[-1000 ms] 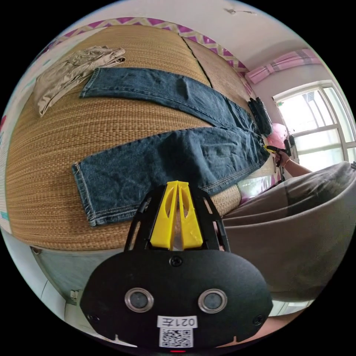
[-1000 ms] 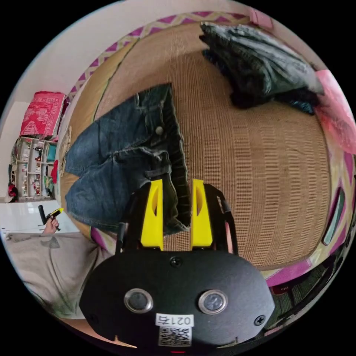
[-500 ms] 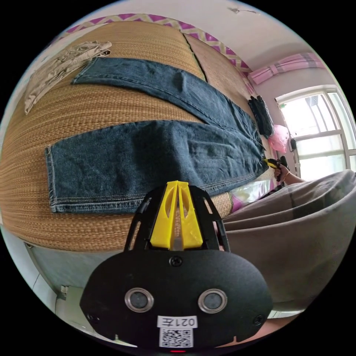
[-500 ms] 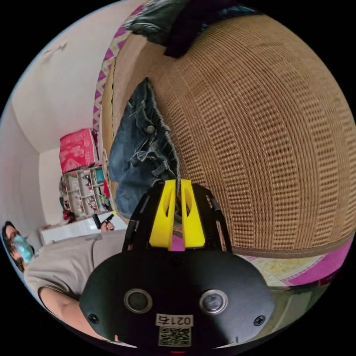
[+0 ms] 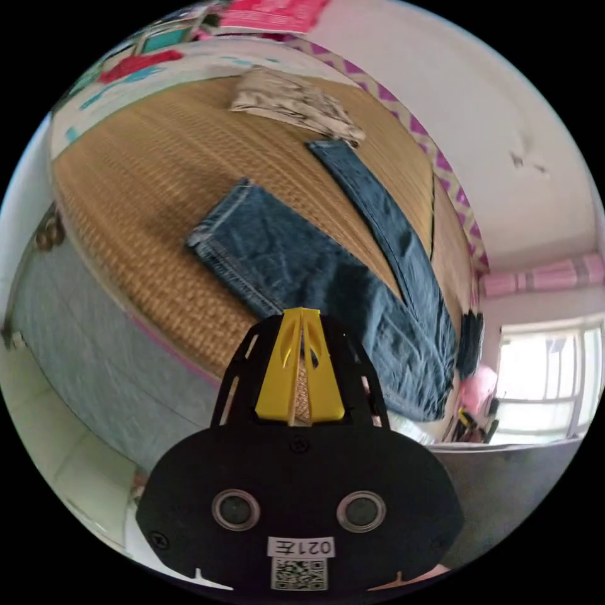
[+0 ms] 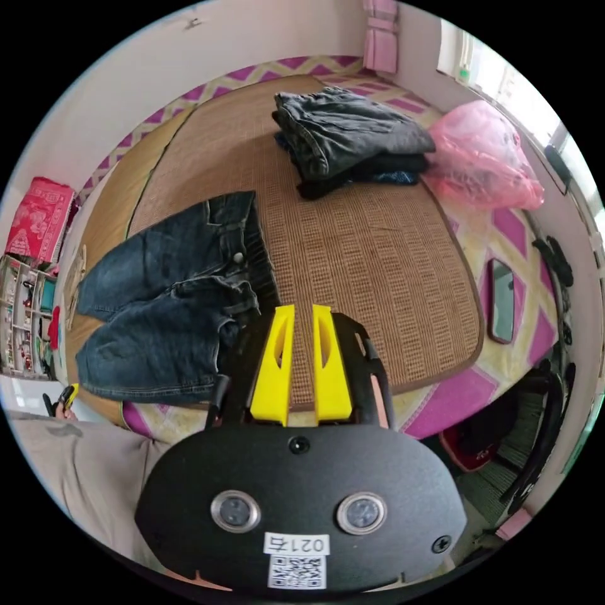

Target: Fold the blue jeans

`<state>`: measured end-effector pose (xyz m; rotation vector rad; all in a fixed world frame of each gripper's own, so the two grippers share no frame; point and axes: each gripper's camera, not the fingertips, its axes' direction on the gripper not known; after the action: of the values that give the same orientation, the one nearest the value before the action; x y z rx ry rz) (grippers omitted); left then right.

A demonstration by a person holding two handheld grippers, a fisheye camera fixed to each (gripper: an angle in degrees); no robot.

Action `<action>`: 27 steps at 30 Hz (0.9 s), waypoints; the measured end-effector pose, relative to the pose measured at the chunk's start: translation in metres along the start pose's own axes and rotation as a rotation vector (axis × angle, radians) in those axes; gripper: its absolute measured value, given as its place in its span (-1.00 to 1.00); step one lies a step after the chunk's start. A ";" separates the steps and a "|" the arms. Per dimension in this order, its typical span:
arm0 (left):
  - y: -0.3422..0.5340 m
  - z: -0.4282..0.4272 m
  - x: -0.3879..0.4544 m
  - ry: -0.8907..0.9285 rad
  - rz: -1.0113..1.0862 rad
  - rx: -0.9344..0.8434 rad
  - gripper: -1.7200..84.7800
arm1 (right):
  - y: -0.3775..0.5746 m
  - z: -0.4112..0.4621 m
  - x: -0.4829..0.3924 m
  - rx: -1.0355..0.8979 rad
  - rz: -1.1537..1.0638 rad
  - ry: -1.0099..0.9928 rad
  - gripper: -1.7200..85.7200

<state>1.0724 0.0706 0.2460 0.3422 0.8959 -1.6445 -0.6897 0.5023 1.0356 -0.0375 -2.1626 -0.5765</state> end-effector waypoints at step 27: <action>0.068 0.088 -0.096 0.253 -0.347 0.017 -0.79 | 0.253 0.092 -0.101 -0.015 0.818 -0.742 -0.66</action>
<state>1.1842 0.0729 0.3416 0.4315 1.1824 -1.9561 -0.6387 0.7844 1.0098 -1.2472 -2.5387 -0.0823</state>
